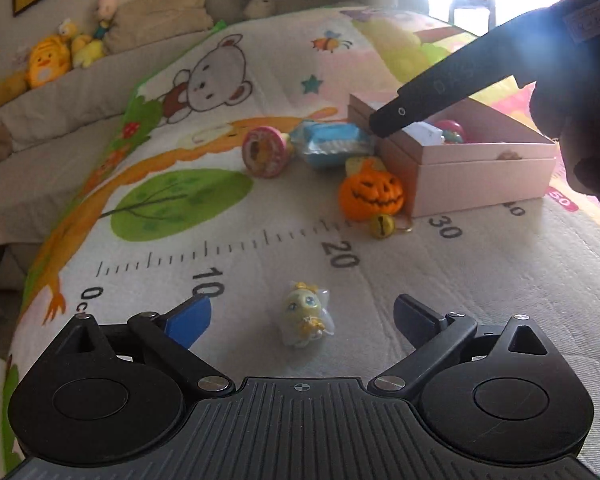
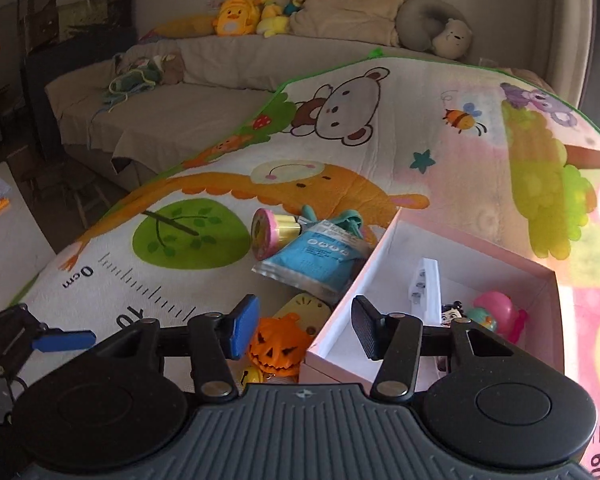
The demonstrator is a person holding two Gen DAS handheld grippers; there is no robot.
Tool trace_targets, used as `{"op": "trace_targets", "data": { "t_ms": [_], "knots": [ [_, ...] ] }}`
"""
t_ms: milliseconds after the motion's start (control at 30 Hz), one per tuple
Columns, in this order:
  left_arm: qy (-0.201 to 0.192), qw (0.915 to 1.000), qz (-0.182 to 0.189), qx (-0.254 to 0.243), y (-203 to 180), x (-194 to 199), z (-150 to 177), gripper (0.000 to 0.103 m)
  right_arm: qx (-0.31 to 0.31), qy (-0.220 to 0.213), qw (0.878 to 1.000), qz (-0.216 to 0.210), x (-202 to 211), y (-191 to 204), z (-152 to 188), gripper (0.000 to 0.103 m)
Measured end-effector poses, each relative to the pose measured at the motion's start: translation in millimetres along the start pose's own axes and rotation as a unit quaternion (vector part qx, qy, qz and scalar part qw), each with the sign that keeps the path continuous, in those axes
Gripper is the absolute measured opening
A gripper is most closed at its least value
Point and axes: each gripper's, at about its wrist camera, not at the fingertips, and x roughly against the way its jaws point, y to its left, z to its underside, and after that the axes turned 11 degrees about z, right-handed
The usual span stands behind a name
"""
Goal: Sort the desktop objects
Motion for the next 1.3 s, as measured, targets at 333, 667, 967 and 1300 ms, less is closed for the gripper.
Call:
{"op": "trace_targets", "data": {
  "t_ms": [333, 667, 967, 1300],
  "knots": [
    [-0.032, 0.9971, 0.015, 0.067, 25.2, 6.0, 10.8, 0.102, -0.054, 0.097, 0.993, 0.037, -130.9, 0.4, -89.0, 0.044],
    [-0.038, 0.9958, 0.067, 0.049, 21.2, 8.9, 13.0, 0.102, -0.075, 0.172, 0.982, -0.019, -133.1, 1.7, -71.0, 0.044],
    [-0.010, 0.9973, 0.067, 0.029, 13.4, 13.9, 21.0, 0.103, -0.026, 0.077, 0.991, -0.102, -1.8, 15.0, -13.9, 0.049],
    [0.011, 0.9996, 0.021, 0.014, 11.3, 23.2, 19.2, 0.103, -0.030, 0.070, 0.990, -0.118, 55.3, 3.2, 78.6, 0.065]
  ]
}}
